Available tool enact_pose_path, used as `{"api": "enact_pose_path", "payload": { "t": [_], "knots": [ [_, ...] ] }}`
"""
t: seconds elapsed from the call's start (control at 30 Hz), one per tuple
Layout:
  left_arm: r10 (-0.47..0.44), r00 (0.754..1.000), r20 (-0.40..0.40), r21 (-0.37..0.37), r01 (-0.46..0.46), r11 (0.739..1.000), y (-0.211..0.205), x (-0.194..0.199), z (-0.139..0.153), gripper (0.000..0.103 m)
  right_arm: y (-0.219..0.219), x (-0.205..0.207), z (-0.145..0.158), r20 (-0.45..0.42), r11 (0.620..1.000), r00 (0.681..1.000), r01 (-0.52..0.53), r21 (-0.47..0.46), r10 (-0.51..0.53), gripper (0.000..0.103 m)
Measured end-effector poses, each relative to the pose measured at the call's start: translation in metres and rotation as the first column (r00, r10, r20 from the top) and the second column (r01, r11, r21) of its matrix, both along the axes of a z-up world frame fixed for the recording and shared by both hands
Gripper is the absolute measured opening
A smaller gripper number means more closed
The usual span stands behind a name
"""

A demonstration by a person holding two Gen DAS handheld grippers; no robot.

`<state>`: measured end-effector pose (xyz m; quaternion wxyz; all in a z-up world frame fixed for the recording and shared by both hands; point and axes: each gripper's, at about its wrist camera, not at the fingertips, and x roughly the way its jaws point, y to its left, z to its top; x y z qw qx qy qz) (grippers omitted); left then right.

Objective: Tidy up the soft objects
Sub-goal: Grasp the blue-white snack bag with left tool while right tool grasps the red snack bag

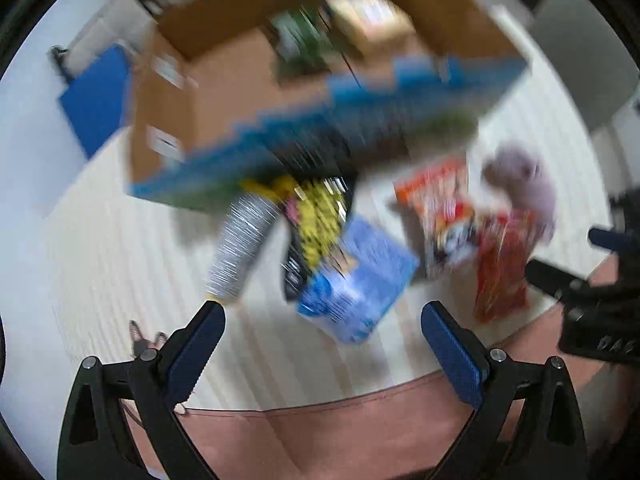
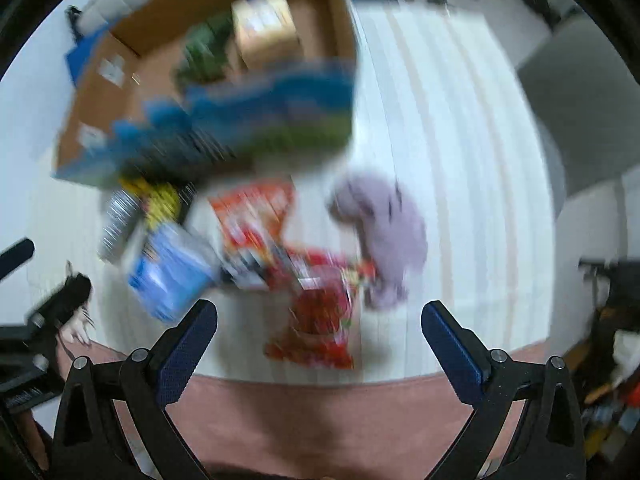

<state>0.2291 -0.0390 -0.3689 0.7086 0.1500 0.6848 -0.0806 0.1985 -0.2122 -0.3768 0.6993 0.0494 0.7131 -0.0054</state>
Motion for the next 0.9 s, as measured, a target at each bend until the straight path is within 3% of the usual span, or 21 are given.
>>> {"api": "enact_pose_path", "payload": {
  "t": [0.17,0.3,0.37,0.43,0.47,0.6,0.73,0.9],
  "knots": [
    [-0.111,0.99,-0.091,0.073,0.117,0.99,-0.027,0.0,-0.06,0.101,-0.012,-0.019,-0.047,-0.057,0.996,0.997,0.062,0.062,-0.059,0.102],
    [-0.154,0.979,-0.13,0.124,0.17,0.978,-0.038,0.004,-0.093,0.101,-0.014,-0.021,-0.065,-0.072,0.994,0.994,0.083,0.076,-0.078,0.097],
    [-0.14,0.979,-0.145,0.118,0.158,0.98,-0.038,0.006,-0.103,0.089,-0.016,-0.02,-0.072,-0.081,0.992,0.993,0.095,0.079,-0.089,0.096],
    [-0.085,0.982,-0.168,0.103,0.103,0.989,-0.031,0.006,-0.109,0.073,-0.015,-0.02,-0.081,-0.096,0.99,0.99,0.112,0.082,-0.104,0.094],
    [-0.054,0.983,-0.178,0.089,0.071,0.993,-0.026,0.006,-0.11,0.068,-0.015,-0.019,-0.084,-0.104,0.989,0.989,0.117,0.086,-0.108,0.086],
    [0.111,0.966,-0.234,0.027,-0.108,0.994,0.002,-0.005,-0.111,0.065,-0.012,-0.023,-0.093,-0.137,0.988,0.984,0.124,0.088,-0.111,0.062],
    [0.277,0.901,-0.333,-0.059,-0.313,0.948,0.035,-0.039,-0.119,0.065,-0.006,-0.036,-0.095,-0.174,0.995,0.983,0.078,0.068,-0.065,0.054],
    [0.375,0.831,-0.411,-0.106,-0.452,0.886,0.058,-0.084,-0.137,0.065,0.004,-0.068,-0.098,-0.232,0.998,0.972,-0.006,0.065,0.021,0.052]
  ]
}}
